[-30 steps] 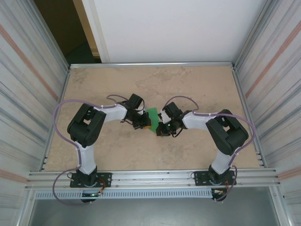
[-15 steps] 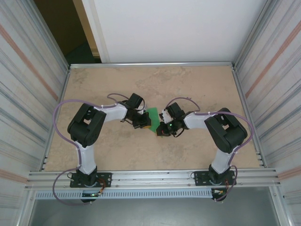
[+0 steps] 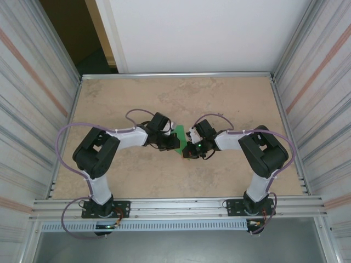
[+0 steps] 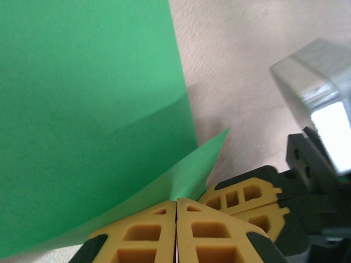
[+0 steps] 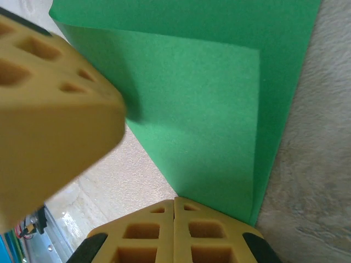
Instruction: Fold a paper plane with a square sheet of paper (pick it up from the middle)
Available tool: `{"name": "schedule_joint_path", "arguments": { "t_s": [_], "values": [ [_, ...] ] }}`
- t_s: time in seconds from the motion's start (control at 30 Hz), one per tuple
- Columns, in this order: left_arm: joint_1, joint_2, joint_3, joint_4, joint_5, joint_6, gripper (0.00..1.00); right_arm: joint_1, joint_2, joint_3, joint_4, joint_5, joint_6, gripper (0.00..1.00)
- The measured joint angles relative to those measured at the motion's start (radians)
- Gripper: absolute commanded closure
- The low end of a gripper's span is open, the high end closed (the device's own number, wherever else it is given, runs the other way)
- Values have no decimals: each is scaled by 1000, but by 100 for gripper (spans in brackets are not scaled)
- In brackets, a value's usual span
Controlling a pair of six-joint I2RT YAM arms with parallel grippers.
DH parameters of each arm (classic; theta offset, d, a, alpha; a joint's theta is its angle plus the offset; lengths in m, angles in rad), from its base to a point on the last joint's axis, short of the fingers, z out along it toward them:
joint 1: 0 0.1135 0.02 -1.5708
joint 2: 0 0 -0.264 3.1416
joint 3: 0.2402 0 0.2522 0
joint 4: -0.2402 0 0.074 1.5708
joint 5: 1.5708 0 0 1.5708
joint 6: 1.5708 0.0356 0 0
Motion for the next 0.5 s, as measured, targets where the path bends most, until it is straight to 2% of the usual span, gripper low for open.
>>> {"name": "schedule_joint_path", "arguments": {
  "t_s": [0.27, 0.5],
  "values": [
    [0, 27, -5, -6, -47, 0, 92, 0, 0, 0, 0, 0, 0, 94],
    [0, 35, 3, -20, -67, 10, 92, 1, -28, 0, -1, 5, 27, 88]
  ]
}}
